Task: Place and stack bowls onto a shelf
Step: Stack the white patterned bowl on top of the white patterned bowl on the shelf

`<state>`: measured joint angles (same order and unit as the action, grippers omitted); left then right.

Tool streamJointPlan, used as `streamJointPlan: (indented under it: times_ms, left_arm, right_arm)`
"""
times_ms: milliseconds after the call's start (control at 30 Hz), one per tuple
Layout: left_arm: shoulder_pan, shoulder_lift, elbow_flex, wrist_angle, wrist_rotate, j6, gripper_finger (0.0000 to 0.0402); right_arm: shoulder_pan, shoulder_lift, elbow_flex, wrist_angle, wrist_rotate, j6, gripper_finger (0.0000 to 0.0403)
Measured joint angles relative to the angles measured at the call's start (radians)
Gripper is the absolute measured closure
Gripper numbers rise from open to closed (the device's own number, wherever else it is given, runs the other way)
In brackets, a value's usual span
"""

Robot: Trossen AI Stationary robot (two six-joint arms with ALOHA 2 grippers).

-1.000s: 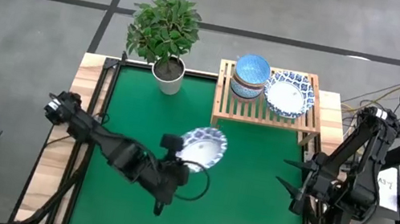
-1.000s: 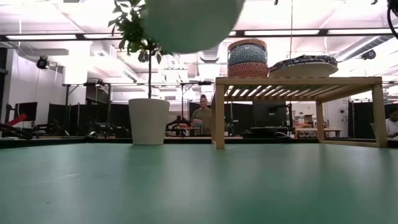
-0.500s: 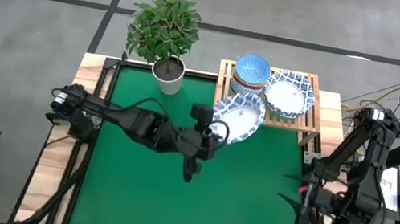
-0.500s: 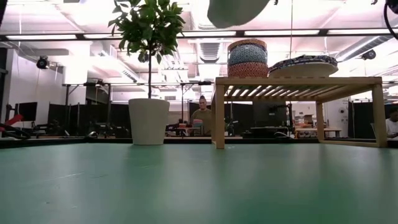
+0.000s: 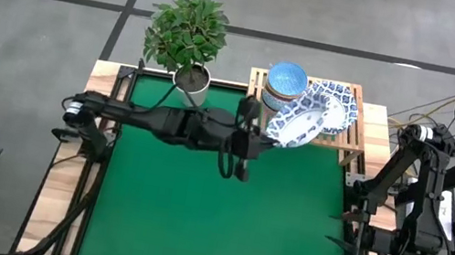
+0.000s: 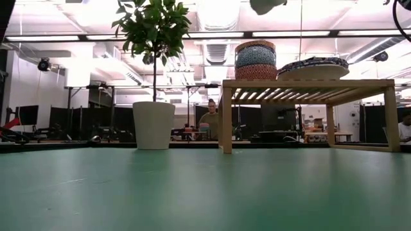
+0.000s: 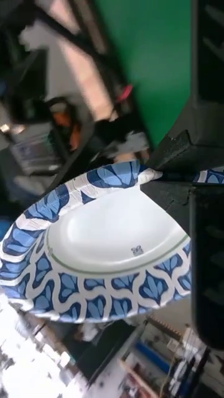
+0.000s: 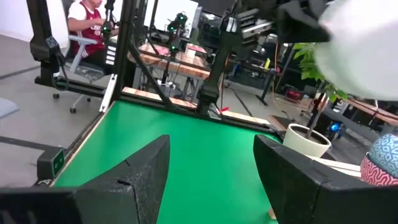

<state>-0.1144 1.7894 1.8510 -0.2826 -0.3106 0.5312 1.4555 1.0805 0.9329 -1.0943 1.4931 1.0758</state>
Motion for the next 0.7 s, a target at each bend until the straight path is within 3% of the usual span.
streamJointPlan:
  times_ms: [233,400,700]
  left_arm:
    - [0.052,0.062,0.008,0.182,0.007,0.071,0.0401]
    - [0.091,0.139,0.070,0.198,0.007,0.104,0.0401]
    - [0.122,0.361,0.356,0.082,0.011,0.238,0.0401]
  right_arm:
    - [0.000,0.000,0.000,0.001,0.000,-0.006,0.0184]
    - [0.000,0.000,0.000,0.004,0.000,-0.016,0.0184]
    - [0.000,-0.001,0.000,0.005,0.000,-0.028,0.0184]
